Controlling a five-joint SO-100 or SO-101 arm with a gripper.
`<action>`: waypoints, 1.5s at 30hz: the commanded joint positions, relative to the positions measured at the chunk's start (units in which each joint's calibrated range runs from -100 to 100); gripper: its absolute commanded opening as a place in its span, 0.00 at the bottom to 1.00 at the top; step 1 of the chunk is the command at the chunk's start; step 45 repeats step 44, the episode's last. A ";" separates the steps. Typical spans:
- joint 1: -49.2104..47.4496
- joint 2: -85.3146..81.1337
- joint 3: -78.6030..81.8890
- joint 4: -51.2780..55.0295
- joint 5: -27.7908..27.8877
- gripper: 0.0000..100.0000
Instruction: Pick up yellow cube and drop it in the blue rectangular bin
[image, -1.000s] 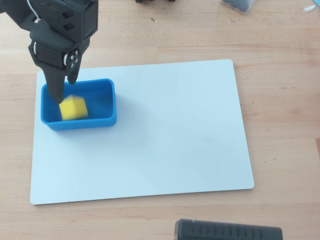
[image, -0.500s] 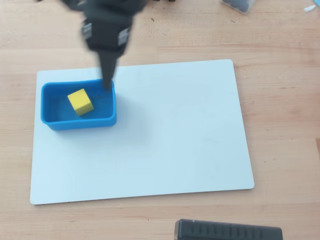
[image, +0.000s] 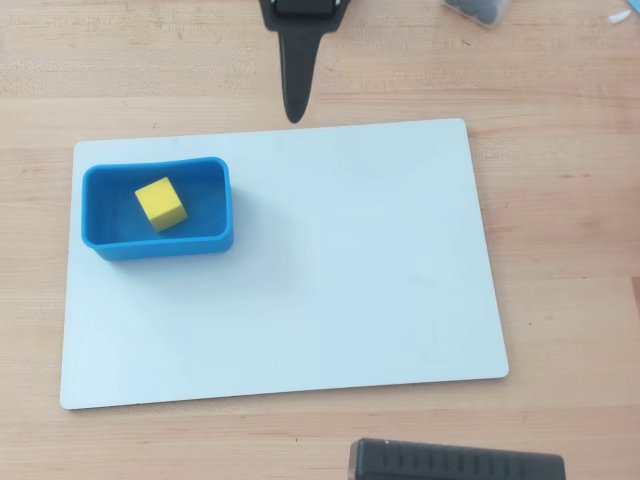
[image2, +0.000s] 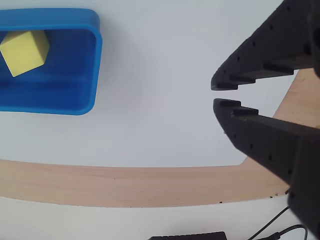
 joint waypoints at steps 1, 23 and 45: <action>-2.09 -19.27 13.39 -5.49 0.29 0.00; -2.26 -38.96 32.94 -3.34 0.20 0.00; -2.09 -38.96 32.84 -2.84 0.29 0.00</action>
